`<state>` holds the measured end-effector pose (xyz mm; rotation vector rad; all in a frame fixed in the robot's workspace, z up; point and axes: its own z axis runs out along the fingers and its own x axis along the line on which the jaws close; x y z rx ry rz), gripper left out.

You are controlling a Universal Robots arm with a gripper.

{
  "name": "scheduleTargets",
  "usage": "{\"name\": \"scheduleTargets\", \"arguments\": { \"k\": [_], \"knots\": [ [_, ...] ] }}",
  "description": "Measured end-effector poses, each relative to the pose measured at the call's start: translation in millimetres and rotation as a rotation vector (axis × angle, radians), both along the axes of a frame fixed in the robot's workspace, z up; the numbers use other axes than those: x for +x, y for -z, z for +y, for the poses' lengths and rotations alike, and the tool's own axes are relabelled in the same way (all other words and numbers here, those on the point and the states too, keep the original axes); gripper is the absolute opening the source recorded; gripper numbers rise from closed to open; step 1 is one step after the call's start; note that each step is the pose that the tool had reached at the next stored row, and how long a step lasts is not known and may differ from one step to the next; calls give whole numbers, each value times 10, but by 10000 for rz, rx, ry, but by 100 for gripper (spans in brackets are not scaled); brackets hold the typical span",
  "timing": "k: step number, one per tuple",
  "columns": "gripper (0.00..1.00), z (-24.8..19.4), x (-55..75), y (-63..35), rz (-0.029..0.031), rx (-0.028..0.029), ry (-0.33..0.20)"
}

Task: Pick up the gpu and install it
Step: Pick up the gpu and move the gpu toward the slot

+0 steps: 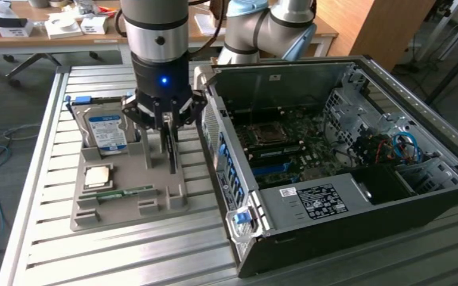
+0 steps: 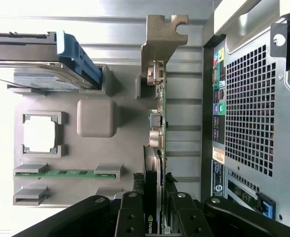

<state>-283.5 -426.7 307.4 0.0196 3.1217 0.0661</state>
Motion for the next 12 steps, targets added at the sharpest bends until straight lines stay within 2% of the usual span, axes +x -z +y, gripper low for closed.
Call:
{"name": "scheduleTargets", "arguments": {
  "k": [12],
  "knots": [
    [26,0,5,-261,-1,1,0]
  ]
}}
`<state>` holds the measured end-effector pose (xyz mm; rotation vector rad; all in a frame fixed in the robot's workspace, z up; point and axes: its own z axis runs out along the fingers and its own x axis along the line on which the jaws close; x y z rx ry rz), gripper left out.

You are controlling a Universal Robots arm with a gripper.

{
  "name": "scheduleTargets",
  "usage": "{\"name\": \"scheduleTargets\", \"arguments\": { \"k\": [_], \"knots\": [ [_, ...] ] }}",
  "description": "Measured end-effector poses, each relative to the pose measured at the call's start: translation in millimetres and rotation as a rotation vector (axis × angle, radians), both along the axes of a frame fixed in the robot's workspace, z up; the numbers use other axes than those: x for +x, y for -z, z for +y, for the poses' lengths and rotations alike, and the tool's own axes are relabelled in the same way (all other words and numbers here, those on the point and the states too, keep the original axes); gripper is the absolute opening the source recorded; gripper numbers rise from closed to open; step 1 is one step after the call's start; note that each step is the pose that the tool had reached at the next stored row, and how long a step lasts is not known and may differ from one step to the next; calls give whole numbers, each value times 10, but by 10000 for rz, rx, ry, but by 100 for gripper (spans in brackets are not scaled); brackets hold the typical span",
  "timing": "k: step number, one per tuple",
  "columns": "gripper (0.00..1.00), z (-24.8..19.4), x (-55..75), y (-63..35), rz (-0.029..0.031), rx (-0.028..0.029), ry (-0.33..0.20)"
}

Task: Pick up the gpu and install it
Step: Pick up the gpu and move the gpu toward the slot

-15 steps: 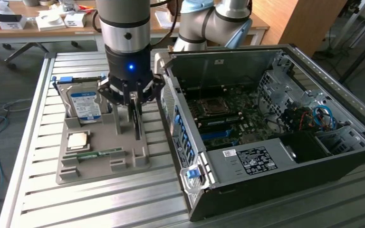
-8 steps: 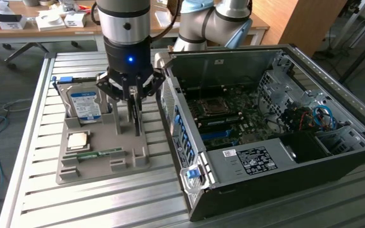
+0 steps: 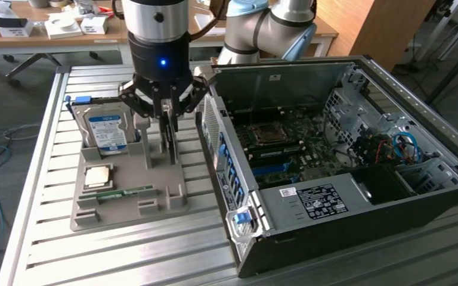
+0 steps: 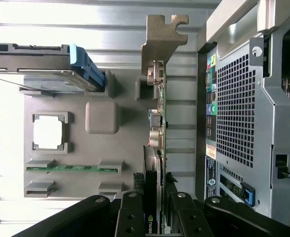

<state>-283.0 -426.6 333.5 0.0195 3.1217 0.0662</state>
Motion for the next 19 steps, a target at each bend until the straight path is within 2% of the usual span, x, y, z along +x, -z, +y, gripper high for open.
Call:
{"name": "scheduleTargets", "arguments": {
  "k": [10,19],
  "knots": [
    [26,0,11,-196,1,-1,0],
    [26,0,12,-199,0,0,0]
  ]
}}
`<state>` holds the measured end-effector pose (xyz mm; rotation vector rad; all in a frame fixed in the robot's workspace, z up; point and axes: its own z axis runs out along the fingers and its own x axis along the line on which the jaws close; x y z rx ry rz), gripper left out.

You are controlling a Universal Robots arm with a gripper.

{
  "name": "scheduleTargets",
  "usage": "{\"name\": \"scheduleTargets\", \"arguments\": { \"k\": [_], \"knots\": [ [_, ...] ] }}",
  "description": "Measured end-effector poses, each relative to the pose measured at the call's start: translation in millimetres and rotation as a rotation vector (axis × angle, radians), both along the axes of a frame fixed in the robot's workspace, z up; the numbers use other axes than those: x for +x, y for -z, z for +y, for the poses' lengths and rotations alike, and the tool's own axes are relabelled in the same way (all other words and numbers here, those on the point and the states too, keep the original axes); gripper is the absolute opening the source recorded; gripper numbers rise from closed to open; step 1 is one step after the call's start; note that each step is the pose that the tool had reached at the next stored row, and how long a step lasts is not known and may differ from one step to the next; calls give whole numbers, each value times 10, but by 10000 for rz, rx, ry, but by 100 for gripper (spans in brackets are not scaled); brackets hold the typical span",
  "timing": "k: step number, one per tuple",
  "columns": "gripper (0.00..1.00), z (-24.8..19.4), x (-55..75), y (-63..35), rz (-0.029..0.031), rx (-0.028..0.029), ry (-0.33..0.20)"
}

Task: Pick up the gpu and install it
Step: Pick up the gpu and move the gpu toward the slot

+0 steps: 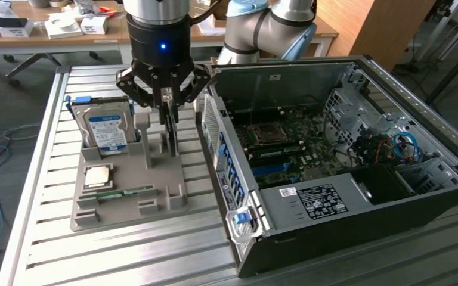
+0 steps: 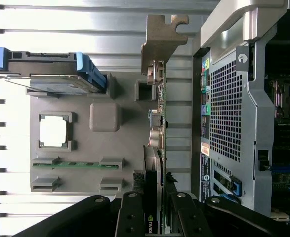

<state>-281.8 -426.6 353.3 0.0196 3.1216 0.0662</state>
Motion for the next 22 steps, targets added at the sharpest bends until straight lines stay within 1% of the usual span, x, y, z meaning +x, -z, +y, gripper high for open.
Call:
{"name": "scheduleTargets", "arguments": {
  "k": [5,11,17,18,22],
  "knots": [
    [26,0,0,-5,1,0,0],
    [26,0,0,-84,0,0,0],
    [26,0,0,-217,0,0,0],
    [26,0,0,-282,1,0,0],
    [26,0,0,-376,0,0,0]
  ]
}}
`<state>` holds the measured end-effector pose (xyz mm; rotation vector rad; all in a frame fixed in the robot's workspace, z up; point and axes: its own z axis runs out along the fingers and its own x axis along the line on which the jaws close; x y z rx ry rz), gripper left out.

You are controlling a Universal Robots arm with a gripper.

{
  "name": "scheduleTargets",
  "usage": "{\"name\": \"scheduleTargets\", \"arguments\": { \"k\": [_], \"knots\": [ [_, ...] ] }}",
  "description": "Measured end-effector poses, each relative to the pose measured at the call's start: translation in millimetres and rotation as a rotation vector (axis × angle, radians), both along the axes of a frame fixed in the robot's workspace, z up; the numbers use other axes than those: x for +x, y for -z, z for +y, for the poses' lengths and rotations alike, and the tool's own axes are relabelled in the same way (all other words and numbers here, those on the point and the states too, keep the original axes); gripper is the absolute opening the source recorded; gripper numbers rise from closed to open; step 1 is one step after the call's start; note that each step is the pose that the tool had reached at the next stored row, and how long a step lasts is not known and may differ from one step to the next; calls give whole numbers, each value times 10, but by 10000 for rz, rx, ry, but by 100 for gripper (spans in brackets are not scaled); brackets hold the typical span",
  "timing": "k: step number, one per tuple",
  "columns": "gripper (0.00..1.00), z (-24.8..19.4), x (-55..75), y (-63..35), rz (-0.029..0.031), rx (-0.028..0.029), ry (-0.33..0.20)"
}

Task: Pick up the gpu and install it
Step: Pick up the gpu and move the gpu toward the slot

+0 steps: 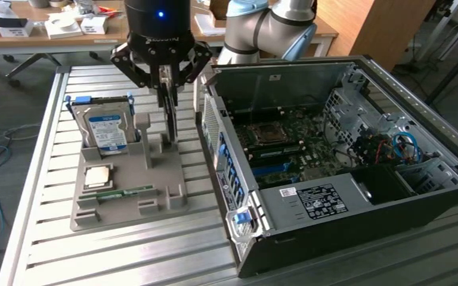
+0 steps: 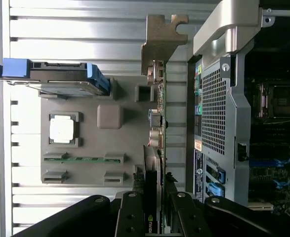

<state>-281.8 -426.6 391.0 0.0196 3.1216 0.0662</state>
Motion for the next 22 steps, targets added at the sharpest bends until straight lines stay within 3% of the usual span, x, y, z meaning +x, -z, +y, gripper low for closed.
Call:
{"name": "scheduleTargets", "arguments": {
  "k": [3,4,11,22],
  "knots": [
    [26,0,0,-76,0,0,0],
    [26,0,0,-149,1,-1,0],
    [26,0,1,-282,-1,0,0],
    [26,0,50,-289,0,0,0]
  ]
}}
